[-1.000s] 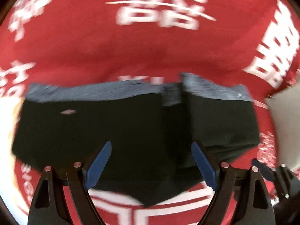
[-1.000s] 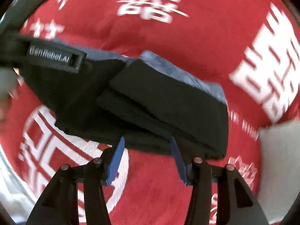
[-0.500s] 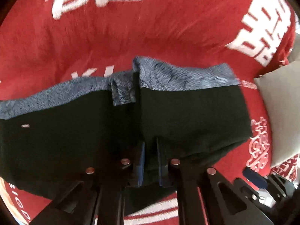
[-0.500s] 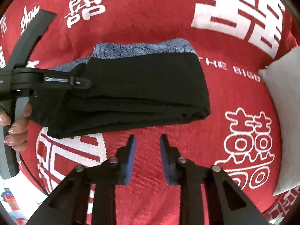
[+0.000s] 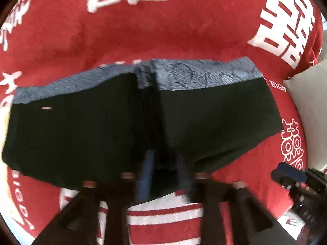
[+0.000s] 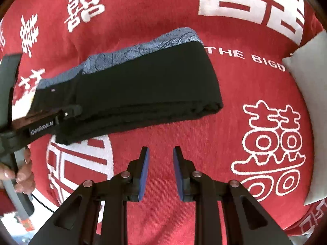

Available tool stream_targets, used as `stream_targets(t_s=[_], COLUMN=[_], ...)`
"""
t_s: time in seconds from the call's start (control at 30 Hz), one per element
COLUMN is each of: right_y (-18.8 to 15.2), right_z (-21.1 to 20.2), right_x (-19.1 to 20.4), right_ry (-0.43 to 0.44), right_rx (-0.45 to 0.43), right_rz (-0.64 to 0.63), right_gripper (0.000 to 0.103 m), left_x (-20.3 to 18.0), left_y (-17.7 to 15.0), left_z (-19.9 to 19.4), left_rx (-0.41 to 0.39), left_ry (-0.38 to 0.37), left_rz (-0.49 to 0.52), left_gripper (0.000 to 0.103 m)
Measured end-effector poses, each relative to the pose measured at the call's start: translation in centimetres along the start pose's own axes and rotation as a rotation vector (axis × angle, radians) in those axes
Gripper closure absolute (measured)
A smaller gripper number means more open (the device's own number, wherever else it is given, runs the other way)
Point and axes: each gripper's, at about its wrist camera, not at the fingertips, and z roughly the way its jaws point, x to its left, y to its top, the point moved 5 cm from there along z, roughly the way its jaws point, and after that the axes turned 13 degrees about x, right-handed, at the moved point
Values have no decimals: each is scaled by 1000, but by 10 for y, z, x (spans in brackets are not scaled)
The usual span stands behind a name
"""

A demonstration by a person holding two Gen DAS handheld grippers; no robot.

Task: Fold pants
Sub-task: 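Lay the folded end down and open the right tool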

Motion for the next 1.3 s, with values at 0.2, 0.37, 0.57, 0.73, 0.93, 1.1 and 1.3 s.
stream_targets(t_s=[0.2, 0.37, 0.57, 0.73, 0.93, 1.1, 1.3], right_y=[32, 78, 121, 121, 108, 97, 78], right_z=[-16, -16, 1, 39, 38, 22, 4], right_x=[-30, -54, -56, -45, -20, -23, -22], right_ry=[2, 0, 71, 49, -89, -25, 13], right_rx=[-71, -116, -110, -43, -64, -59, -67], right_rz=[77, 141, 130, 106, -30, -36, -20], right_gripper=[77, 77, 77, 75, 74, 70, 53], left_x=[-9, -45, -43, -23, -18, -7, 11], left_y=[27, 70, 90, 60, 37, 15, -3], left_z=[-38, -22, 25, 49, 42, 25, 8], left_rx=[-85, -100, -49, 0, 14, 4, 16], left_ry=[0, 4, 99, 68, 45, 64, 98], left_rz=[15, 68, 5, -47, -62, -82, -142], left_gripper=[27, 27, 27, 27, 27, 27, 26])
